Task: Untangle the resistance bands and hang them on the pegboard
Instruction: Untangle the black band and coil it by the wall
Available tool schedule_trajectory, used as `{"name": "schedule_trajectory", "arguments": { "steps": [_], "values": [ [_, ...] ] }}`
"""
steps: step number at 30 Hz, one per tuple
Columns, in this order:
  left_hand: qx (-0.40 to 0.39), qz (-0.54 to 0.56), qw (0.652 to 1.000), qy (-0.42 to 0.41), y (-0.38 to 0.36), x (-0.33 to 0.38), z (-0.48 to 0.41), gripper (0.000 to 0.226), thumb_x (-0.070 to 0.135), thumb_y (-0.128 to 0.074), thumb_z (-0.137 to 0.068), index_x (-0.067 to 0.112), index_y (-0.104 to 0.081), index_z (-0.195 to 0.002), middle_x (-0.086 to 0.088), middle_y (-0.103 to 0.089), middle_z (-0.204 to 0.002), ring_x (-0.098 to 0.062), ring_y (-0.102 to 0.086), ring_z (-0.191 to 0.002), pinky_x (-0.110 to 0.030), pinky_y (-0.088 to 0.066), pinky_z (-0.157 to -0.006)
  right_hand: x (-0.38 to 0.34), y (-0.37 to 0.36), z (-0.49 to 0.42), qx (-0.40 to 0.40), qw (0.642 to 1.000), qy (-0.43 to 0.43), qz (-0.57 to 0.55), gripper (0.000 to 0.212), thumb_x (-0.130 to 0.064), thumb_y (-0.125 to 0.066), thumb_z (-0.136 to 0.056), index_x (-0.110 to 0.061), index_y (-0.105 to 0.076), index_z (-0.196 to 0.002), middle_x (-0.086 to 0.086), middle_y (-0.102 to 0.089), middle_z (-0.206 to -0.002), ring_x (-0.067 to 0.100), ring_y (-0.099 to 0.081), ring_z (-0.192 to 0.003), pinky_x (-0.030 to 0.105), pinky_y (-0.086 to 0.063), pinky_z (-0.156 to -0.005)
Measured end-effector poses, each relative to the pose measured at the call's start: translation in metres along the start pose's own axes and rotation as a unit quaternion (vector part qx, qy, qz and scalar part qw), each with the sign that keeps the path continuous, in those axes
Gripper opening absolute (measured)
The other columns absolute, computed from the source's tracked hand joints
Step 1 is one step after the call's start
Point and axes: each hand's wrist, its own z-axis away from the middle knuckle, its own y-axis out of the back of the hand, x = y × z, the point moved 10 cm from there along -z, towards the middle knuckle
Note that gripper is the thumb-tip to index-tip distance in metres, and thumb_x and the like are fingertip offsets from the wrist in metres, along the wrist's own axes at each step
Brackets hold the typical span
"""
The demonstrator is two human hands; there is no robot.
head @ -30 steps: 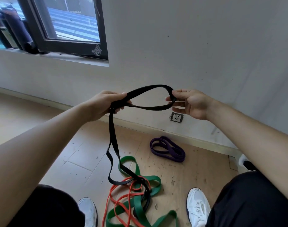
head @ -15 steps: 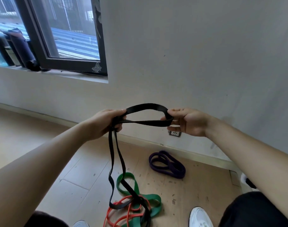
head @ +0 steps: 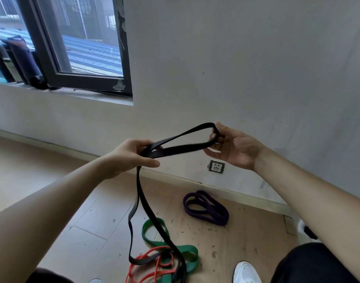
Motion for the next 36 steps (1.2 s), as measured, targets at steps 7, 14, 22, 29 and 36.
{"name": "schedule_trajectory", "arguments": {
  "steps": [7,14,22,29,36],
  "values": [
    [0.066,-0.040,0.997,-0.015,0.010,0.008,0.001,0.042,0.003,-0.090,-0.071,0.021,-0.075,-0.105,-0.004,-0.077,-0.095,-0.018,-0.073,-0.090,-0.031,-0.055,-0.089,-0.004,0.022,-0.004,0.090,0.974,0.062,0.198,0.037,0.011,-0.060,-0.093,0.001,-0.057,-0.128,0.017,-0.061,-0.105,0.025,-0.069,-0.086,0.035,-0.063,-0.076],
    [0.052,-0.068,0.994,-0.065,-0.003,0.021,0.001,0.012,0.006,-0.082,-0.082,0.014,-0.081,-0.091,-0.002,-0.076,-0.085,-0.023,-0.073,-0.085,-0.032,-0.058,-0.084,0.002,-0.002,-0.001,0.025,0.893,0.068,0.445,0.040,-0.001,-0.067,-0.092,-0.021,-0.067,-0.126,0.008,-0.068,-0.121,0.023,-0.068,-0.103,0.033,-0.058,-0.087],
    [-0.006,-0.091,0.993,-0.070,-0.034,0.040,0.002,0.009,0.016,-0.073,-0.091,0.012,-0.080,-0.095,-0.002,-0.071,-0.073,-0.010,-0.062,-0.066,-0.019,-0.050,-0.063,0.008,-0.065,0.012,-0.086,0.860,0.075,0.498,0.059,-0.033,-0.077,-0.088,-0.027,-0.054,-0.142,-0.008,-0.069,-0.125,0.001,-0.066,-0.112,0.019,-0.053,-0.094],
    [0.025,-0.119,0.991,-0.063,-0.039,0.045,0.001,0.012,0.021,-0.081,-0.084,0.012,-0.076,-0.078,-0.006,-0.056,-0.061,-0.012,-0.047,-0.060,-0.022,-0.035,-0.056,0.028,-0.072,0.004,-0.069,0.855,0.066,0.509,0.030,-0.027,-0.082,-0.084,-0.013,-0.072,-0.109,0.003,-0.075,-0.088,0.015,-0.071,-0.084,0.031,-0.055,-0.082],
    [-0.017,-0.096,0.994,-0.046,-0.043,0.036,0.002,0.005,0.013,-0.077,-0.087,0.012,-0.075,-0.090,-0.010,-0.074,-0.087,-0.016,-0.070,-0.083,-0.030,-0.052,-0.084,-0.007,-0.072,0.010,-0.045,0.908,0.163,0.383,0.017,-0.010,-0.070,-0.093,0.001,-0.071,-0.105,0.012,-0.072,-0.094,0.020,-0.069,-0.089,0.043,-0.054,-0.096]
  ]
}}
